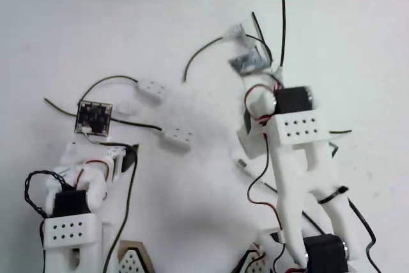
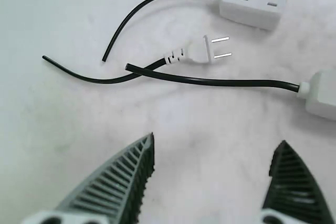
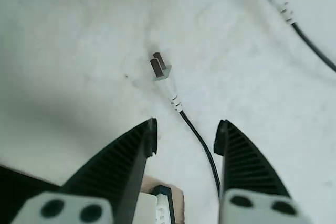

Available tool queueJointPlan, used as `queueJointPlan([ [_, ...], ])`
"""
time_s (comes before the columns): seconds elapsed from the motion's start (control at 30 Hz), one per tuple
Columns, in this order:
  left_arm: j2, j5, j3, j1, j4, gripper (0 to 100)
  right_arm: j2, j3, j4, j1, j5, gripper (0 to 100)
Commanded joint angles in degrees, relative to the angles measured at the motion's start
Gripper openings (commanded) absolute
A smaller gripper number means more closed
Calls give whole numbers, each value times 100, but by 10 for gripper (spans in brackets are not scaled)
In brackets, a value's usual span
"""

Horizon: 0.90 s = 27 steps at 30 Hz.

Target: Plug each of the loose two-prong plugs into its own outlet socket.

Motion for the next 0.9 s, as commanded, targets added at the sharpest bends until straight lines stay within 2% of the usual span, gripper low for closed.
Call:
queueJointPlan([
  [0.0, -75, -9, -26, 48, -70, 339, 75, 905, -1068, -119, 211, 175],
  [0.1, -75, -9, -26, 48, -70, 339, 233, 1495, -2009, -207, 378, 173],
  [0.2, -75, -9, -26, 48, -70, 339, 505, 1697, -2413, -215, 431, 173],
  [0.47, -75, -9, -26, 48, -70, 339, 1385, 1679, -2448, -224, 431, 173],
  [0.73, -75, -9, -26, 48, -70, 339, 1569, 1714, -2431, -224, 431, 172],
  [0.8, -75, -9, -26, 48, -70, 339, 1569, 1714, -2431, -215, 431, 142],
  [0.87, -75, -9, -26, 48, -70, 339, 1569, 1714, -2448, -215, 431, 72],
])
